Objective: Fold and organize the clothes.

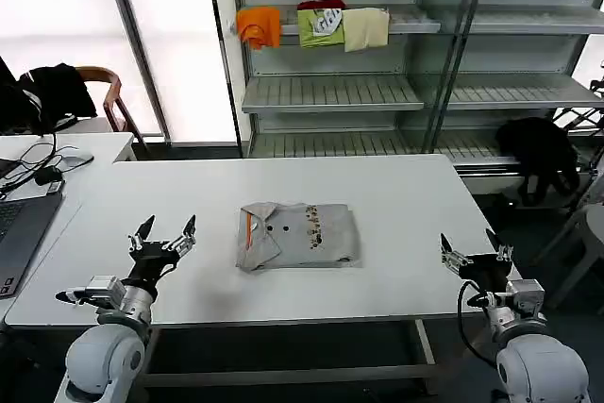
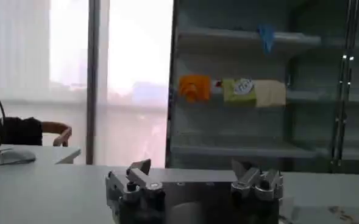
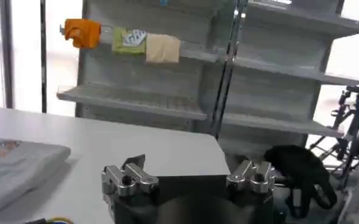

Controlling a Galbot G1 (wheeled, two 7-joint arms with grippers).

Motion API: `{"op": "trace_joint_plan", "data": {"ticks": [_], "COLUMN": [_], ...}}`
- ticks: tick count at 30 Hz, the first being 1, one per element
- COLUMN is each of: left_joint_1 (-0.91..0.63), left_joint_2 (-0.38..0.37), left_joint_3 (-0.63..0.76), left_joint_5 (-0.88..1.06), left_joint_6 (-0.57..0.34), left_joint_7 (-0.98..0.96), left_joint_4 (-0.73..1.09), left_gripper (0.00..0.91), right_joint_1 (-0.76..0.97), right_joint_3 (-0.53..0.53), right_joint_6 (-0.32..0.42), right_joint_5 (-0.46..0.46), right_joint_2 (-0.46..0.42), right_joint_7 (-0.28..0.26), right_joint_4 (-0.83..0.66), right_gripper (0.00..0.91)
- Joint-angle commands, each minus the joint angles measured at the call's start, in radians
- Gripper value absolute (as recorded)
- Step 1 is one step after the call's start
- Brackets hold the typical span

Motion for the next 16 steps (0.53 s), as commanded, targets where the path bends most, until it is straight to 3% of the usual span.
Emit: {"op": "trace_joint_plan", "data": {"ticks": [1, 6, 16], "left_joint_1": [0.013, 0.008, 0.000], "left_joint_2": [0.005, 0.005, 0.024], "left_joint_3": [0.004, 0.012, 0.023], "left_joint_5": [-0.013, -0.008, -0.009], "left_joint_6": [0.008, 0.011, 0.006], "left_joint_7": [0.002, 0.006, -0.010], "left_joint_4": [-0.034, -0.039, -0.008], "left_gripper": [0.907, 0.907, 0.907], "right_joint_1": [0.005, 0.046, 0.064], "right_joint_3": [-0.011, -0.038, -0.057], "right_joint_6": [-0.020, -0.054, -0.030], "right_joint_5": [0.004, 0.006, -0.033], "right_joint_2": [-0.007, -0.009, 0.001], "right_joint_7": [-0.019, -0.015, 0.014], "right_joint_4": [0.038, 0.041, -0.030], "right_gripper": [0.907, 0.907, 0.907]}}
